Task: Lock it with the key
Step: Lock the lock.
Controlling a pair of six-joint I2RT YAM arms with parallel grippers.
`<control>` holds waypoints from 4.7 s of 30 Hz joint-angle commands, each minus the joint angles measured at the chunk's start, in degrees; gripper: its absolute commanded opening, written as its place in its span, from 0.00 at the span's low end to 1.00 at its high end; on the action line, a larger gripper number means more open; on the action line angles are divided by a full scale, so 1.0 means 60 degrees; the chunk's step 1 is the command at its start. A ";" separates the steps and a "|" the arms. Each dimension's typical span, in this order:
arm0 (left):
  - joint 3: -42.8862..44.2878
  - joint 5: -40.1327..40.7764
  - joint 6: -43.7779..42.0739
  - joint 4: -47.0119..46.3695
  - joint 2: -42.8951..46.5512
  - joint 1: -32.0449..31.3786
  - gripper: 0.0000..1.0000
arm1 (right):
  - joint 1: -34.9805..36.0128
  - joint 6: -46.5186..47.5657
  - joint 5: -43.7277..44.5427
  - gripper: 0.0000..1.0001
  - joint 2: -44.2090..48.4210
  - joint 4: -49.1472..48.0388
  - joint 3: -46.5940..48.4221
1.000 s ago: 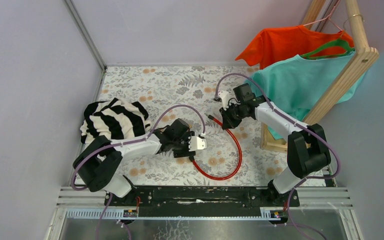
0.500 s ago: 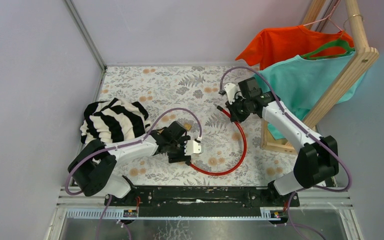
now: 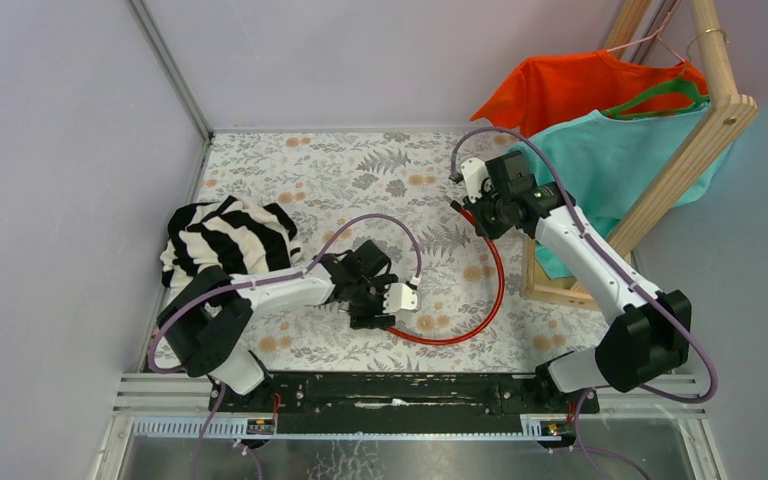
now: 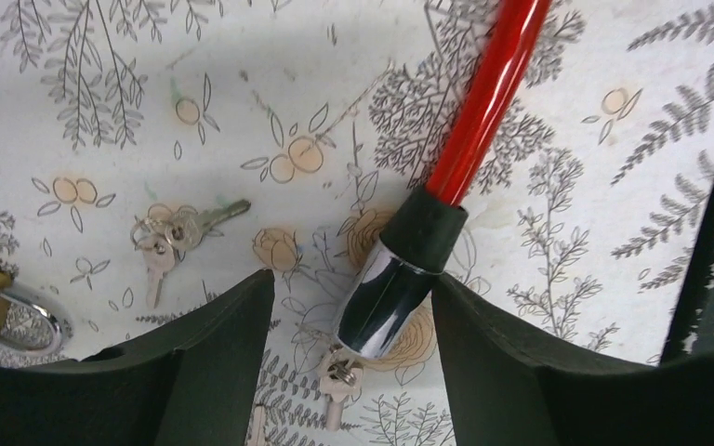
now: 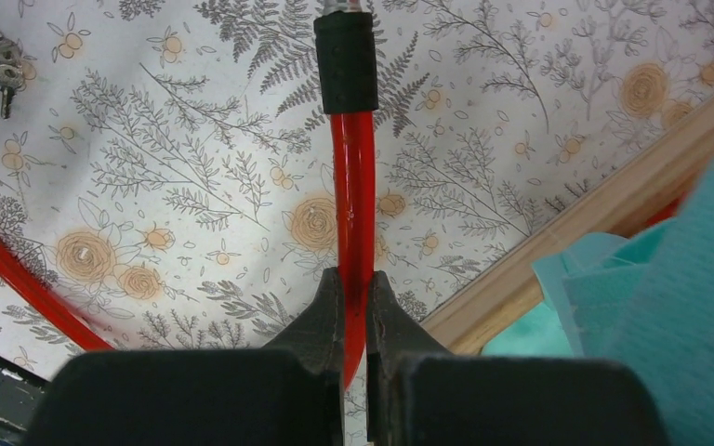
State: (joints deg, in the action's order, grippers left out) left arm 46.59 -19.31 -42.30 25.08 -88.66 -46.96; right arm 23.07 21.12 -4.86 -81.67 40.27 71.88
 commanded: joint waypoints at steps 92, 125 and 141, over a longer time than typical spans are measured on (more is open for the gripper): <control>0.2532 0.2387 -0.2579 0.3563 0.1000 -0.0106 0.00 | -0.0348 0.0782 0.0394 0.88 -0.1756 -0.0966 0.0779; 0.4372 0.1370 -0.2158 0.3185 0.1284 0.0113 0.00 | 0.1208 -0.0660 -1.0091 0.79 -0.2339 -0.3914 -0.1508; 0.4595 0.0415 -0.0952 0.2312 0.1452 0.1443 0.38 | 0.1194 -0.0944 -0.9385 0.00 -0.2355 -0.4631 -0.0704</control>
State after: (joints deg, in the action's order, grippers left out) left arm 71.42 -13.28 -53.04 45.52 -81.67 -42.78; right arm 30.11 19.20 -63.44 -98.50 18.44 65.06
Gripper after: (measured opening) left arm 0.341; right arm 0.203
